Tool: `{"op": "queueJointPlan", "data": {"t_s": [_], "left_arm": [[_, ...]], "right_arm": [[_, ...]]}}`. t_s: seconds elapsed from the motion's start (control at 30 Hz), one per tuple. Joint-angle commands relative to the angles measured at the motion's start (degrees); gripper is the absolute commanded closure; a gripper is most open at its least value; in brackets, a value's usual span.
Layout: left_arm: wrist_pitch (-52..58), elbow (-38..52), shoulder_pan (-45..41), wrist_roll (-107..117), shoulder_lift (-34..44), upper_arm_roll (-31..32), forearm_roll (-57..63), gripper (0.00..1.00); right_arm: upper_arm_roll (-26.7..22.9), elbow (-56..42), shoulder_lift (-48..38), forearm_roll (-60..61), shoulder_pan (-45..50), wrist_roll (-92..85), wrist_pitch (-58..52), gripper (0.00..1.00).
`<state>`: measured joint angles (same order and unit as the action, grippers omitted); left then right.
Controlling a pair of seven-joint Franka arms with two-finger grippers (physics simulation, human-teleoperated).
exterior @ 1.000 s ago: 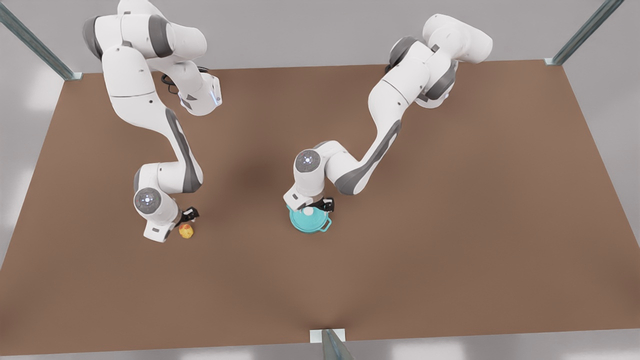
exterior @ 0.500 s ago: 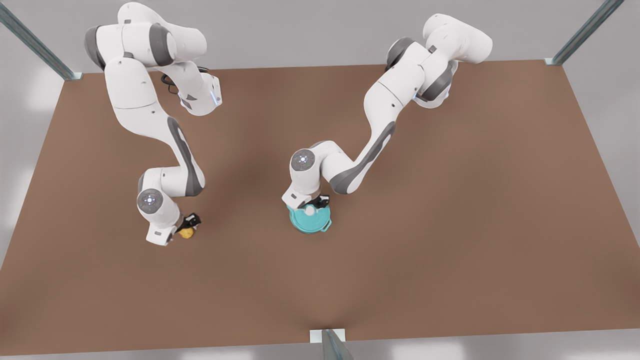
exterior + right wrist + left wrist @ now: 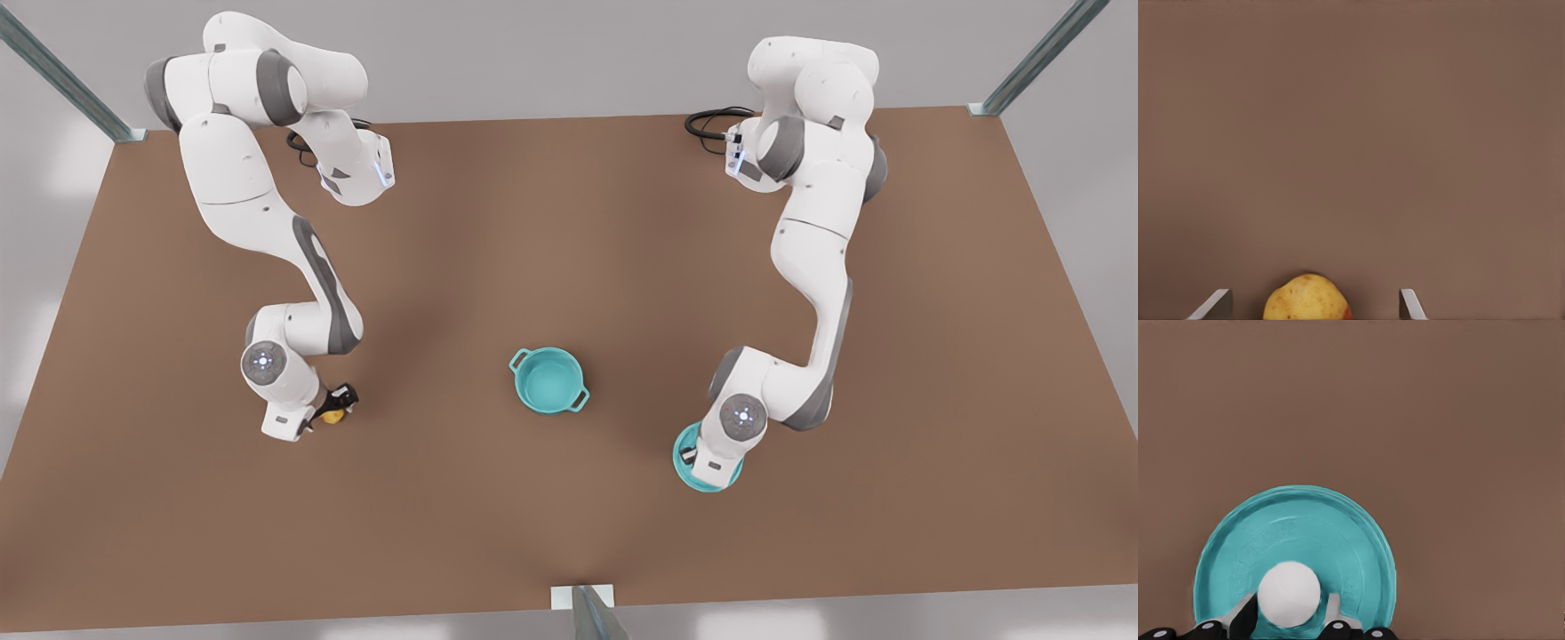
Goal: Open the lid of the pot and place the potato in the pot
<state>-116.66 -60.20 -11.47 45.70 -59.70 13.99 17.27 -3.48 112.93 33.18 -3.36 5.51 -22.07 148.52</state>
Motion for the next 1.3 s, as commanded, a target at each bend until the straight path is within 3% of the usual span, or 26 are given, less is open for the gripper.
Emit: {"op": "queueJointPlan", "data": {"t_s": [0.0,0.07,0.13,0.2,0.27,0.33,0.5,0.57,0.67,0.8,0.93,1.27], "left_arm": [[1.95,0.09,0.39,-22.75,1.25,-0.19,-0.22,0.00],[16.98,0.00,4.35,-36.91,8.89,0.51,-0.30,0.00],[23.40,-0.18,4.79,-39.64,14.34,0.42,-0.74,0.00],[32.01,-3.15,10.67,-45.35,25.31,0.34,-13.13,0.00],[19.11,-28.72,14.28,-45.53,42.29,0.34,-13.66,0.00],[15.06,-40.85,15.60,-45.53,50.72,-0.01,-14.46,0.00],[18.22,-40.96,18.76,-45.53,52.23,-0.81,-14.46,0.00],[19.63,-41.31,19.12,-45.00,52.23,-0.89,-15.42,0.00],[20.50,-41.31,19.12,-44.91,52.23,-0.72,-15.95,0.00],[20.59,-41.31,19.03,-44.74,52.14,-0.63,-15.95,0.00],[20.51,-41.31,19.03,-44.74,51.97,-0.63,-15.95,0.00],[20.68,-41.22,19.12,-44.65,52.23,-0.63,-15.95,0.00]], "right_arm": [[0.06,-0.17,0.05,0.11,-0.06,-1.39,0.10,0.10],[0.06,-0.34,0.57,0.02,-0.06,-1.39,0.10,0.10],[0.06,-0.52,1.01,0.02,-0.15,-1.39,0.19,0.10],[0.06,-0.52,1.72,0.02,-0.50,-1.83,1.16,0.10],[0.14,-0.52,1.72,0.20,-0.50,-1.83,1.25,0.10],[0.41,-0.43,1.72,0.20,-0.59,-1.83,1.25,0.14],[0.93,0.01,1.54,0.55,-0.59,-1.83,0.72,0.29],[5.15,0.09,1.37,0.46,-4.98,-2.01,0.54,0.31],[5.50,0.45,0.75,0.46,-5.42,-2.18,0.19,0.34],[5.68,1.33,-0.39,0.55,-5.33,-2.18,-0.42,0.34],[5.86,1.68,-0.74,0.55,-5.33,-2.18,-0.51,0.27],[5.86,2.47,-0.83,0.55,-5.95,-4.12,-0.51,0.29]]}}
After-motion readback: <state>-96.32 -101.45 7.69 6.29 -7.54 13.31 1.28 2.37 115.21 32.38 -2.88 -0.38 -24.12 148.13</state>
